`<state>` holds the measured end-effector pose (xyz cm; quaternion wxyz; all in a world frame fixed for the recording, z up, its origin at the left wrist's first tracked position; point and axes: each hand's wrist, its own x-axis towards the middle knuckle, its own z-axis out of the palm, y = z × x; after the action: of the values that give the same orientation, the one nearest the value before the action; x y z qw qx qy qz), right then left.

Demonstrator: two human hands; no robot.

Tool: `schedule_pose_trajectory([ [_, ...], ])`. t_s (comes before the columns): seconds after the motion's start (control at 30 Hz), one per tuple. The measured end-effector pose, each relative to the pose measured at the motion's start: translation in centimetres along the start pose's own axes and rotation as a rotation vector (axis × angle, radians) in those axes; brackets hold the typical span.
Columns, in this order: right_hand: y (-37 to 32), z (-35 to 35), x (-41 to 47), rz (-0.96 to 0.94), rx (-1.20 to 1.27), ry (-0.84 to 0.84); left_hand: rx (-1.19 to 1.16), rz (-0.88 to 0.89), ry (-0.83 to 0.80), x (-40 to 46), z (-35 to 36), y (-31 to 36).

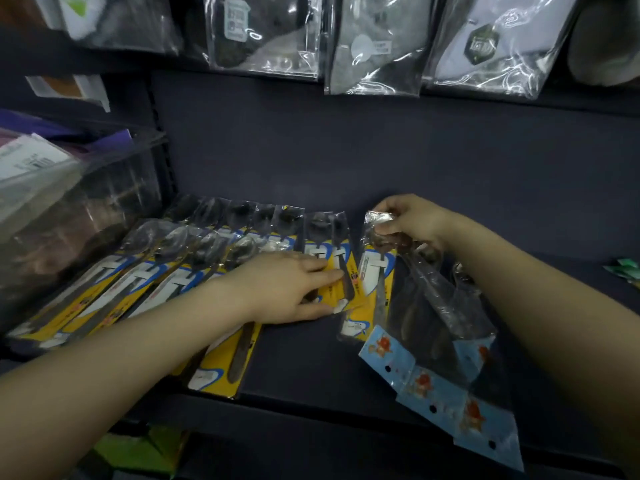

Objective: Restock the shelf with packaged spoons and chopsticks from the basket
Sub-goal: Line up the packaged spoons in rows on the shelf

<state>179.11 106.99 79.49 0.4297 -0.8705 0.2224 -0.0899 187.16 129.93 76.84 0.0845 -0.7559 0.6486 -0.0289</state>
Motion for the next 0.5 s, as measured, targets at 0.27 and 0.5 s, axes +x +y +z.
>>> schedule_pose_trajectory([
  [0.27,-0.7,0.4,1.2,-0.003,-0.41,0.076,-0.039,-0.049,0.011,0.6,-0.7,0.0],
  [0.5,-1.7,5.3,5.1,0.078,-0.276,0.143,-0.048,-0.081,-0.007,0.6,-0.6,0.1],
])
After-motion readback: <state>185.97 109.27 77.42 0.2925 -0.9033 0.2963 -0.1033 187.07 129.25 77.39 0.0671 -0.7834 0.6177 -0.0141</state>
